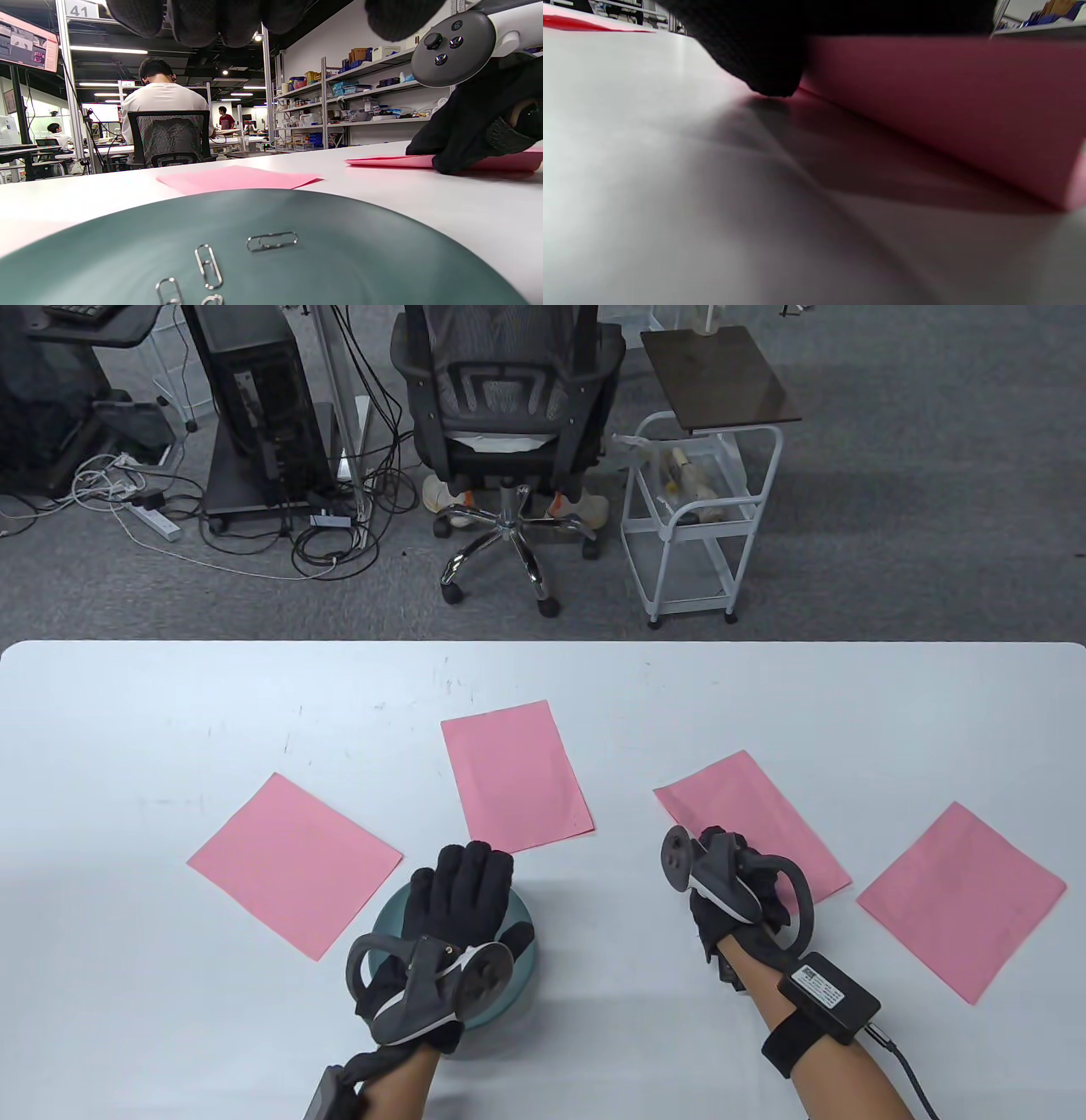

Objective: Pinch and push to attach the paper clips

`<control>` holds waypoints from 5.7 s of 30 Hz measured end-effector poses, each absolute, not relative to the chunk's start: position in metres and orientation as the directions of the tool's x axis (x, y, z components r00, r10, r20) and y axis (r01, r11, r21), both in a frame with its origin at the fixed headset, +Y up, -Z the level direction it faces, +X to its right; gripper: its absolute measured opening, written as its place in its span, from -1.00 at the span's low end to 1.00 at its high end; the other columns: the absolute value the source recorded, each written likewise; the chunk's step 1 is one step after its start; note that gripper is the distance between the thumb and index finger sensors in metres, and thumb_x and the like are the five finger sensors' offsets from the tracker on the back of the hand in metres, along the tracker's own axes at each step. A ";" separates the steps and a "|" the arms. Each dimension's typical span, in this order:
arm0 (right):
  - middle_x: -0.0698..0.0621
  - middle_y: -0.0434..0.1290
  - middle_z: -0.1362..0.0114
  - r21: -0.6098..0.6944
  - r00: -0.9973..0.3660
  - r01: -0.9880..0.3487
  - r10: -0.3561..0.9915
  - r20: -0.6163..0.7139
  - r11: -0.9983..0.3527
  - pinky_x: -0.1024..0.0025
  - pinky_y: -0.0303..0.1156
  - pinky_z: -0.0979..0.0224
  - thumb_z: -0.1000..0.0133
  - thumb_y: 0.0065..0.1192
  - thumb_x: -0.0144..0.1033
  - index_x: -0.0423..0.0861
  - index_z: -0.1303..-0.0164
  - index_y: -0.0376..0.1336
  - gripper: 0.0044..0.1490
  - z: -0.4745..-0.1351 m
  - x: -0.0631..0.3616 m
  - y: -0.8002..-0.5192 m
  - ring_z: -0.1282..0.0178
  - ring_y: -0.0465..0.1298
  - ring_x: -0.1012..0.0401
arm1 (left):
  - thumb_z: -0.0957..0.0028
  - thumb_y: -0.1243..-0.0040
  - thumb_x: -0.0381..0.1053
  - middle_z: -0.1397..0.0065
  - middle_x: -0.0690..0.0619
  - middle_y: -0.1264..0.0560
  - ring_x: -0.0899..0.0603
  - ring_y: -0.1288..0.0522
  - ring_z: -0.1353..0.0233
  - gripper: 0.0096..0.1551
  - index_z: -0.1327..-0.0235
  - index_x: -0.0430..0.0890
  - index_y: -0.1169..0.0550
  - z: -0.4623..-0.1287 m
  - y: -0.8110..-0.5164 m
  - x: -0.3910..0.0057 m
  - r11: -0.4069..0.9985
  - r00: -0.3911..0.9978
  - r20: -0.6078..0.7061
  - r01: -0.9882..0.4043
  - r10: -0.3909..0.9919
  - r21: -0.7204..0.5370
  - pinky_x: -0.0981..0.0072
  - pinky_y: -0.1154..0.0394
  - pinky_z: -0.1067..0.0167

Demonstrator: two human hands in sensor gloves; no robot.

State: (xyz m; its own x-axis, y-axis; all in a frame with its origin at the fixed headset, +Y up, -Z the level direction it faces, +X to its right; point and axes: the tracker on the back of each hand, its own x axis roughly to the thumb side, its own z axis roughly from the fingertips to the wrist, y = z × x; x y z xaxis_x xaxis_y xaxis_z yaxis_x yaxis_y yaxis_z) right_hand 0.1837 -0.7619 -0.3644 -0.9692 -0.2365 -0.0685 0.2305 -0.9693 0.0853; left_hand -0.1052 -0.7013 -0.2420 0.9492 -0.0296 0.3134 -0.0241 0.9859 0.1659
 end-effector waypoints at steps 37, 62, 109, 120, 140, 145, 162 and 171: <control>-0.12 0.54 -0.39 0.317 0.115 -0.948 0.956 0.271 0.024 0.01 0.43 -0.33 -0.27 0.27 -0.29 -0.10 -0.39 0.36 -0.52 -0.259 0.261 -0.707 -0.28 0.59 -0.01 | -0.25 -0.20 0.24 -0.76 -0.23 -0.13 -0.38 -0.16 -0.70 0.03 -0.75 -0.19 -0.04 -0.246 -0.718 -0.072 0.555 0.451 0.385 -0.802 0.805 -0.222 -0.27 -0.21 -0.55; -0.16 0.49 -0.44 0.360 -0.219 -0.883 0.942 0.254 -0.303 -0.10 0.33 -0.42 -0.20 0.41 -0.34 -0.13 -0.43 0.34 -0.43 -0.277 0.269 -0.734 -0.38 0.52 -0.11 | -0.21 -0.38 0.01 -0.42 -0.02 -0.62 -0.19 -0.61 -0.39 -0.46 -0.44 -0.04 -0.53 -0.256 -0.735 -0.068 0.562 0.441 0.401 -0.784 0.803 -0.263 -0.13 -0.47 -0.40; -0.13 0.56 -0.35 0.421 -0.023 -0.904 0.991 0.134 -0.078 -0.01 0.48 -0.25 -0.23 0.37 -0.36 -0.11 -0.38 0.37 -0.51 -0.289 0.260 -0.754 -0.23 0.62 -0.04 | -0.29 -0.25 0.01 -0.32 -0.01 -0.68 -0.13 -0.70 -0.25 -0.56 -0.40 -0.06 -0.56 -0.261 -0.742 -0.070 0.441 0.364 0.276 -0.842 0.890 -0.311 -0.01 -0.58 -0.27; -0.13 0.59 -0.28 0.319 -0.054 -0.946 0.999 -0.005 -0.050 0.10 0.58 -0.08 -0.24 0.34 -0.36 -0.14 -0.38 0.36 -0.51 -0.279 0.254 -0.752 -0.08 0.69 0.03 | -0.29 -0.26 0.03 -0.21 0.01 -0.73 -0.06 -0.78 -0.07 -0.50 -0.42 -0.14 -0.55 -0.264 -0.746 -0.078 0.401 0.374 0.146 -0.869 0.916 -0.291 0.10 -0.67 -0.10; -0.12 0.58 -0.29 0.302 -0.001 -0.953 0.997 -0.081 0.023 0.09 0.56 -0.12 -0.25 0.32 -0.36 -0.12 -0.39 0.36 -0.52 -0.282 0.261 -0.762 -0.11 0.67 0.03 | -0.21 -0.37 -0.03 -0.52 -0.04 -0.54 -0.20 -0.58 -0.43 -0.45 -0.48 0.00 -0.52 -0.273 -0.731 -0.127 0.982 0.991 0.123 0.073 -0.051 -0.176 -0.15 -0.45 -0.42; -0.11 0.59 -0.29 0.307 0.000 -0.951 0.997 -0.082 0.025 0.09 0.56 -0.12 -0.25 0.32 -0.35 -0.12 -0.38 0.36 -0.52 -0.282 0.261 -0.763 -0.11 0.67 0.04 | -0.16 -0.41 0.00 -0.51 0.01 -0.55 -0.18 -0.56 -0.46 -0.44 -0.45 0.05 -0.54 -0.277 -0.746 -0.109 0.977 0.957 0.245 0.185 -0.155 -0.105 -0.17 -0.42 -0.45; -0.11 0.58 -0.29 0.322 -0.005 -0.946 0.998 -0.069 0.018 0.09 0.56 -0.12 -0.25 0.32 -0.35 -0.12 -0.38 0.36 -0.52 -0.283 0.262 -0.762 -0.11 0.67 0.04 | -0.21 -0.36 -0.01 -0.34 0.06 -0.64 -0.10 -0.64 -0.33 -0.64 -0.26 0.06 -0.63 -0.275 -0.758 -0.085 0.937 0.900 0.284 0.349 -0.330 -0.015 -0.11 -0.46 -0.43; -0.11 0.58 -0.29 0.322 0.022 -0.946 0.999 -0.050 0.037 0.10 0.56 -0.13 -0.26 0.32 -0.35 -0.11 -0.39 0.36 -0.53 -0.284 0.266 -0.758 -0.11 0.67 0.04 | -0.23 -0.27 0.00 -0.35 0.06 -0.61 -0.11 -0.62 -0.34 -0.61 -0.30 0.04 -0.59 -0.278 -0.750 -0.079 0.925 0.908 0.206 0.378 -0.364 -0.030 -0.13 -0.44 -0.44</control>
State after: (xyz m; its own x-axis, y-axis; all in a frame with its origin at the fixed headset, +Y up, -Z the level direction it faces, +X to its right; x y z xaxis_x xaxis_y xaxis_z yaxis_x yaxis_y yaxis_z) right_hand 0.2656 -0.7577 -0.2841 0.0221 0.9985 -0.0498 -0.9459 0.0370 0.3222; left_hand -0.0793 -0.7503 -0.2780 0.9081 -0.3643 0.2064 0.3781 0.9253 -0.0302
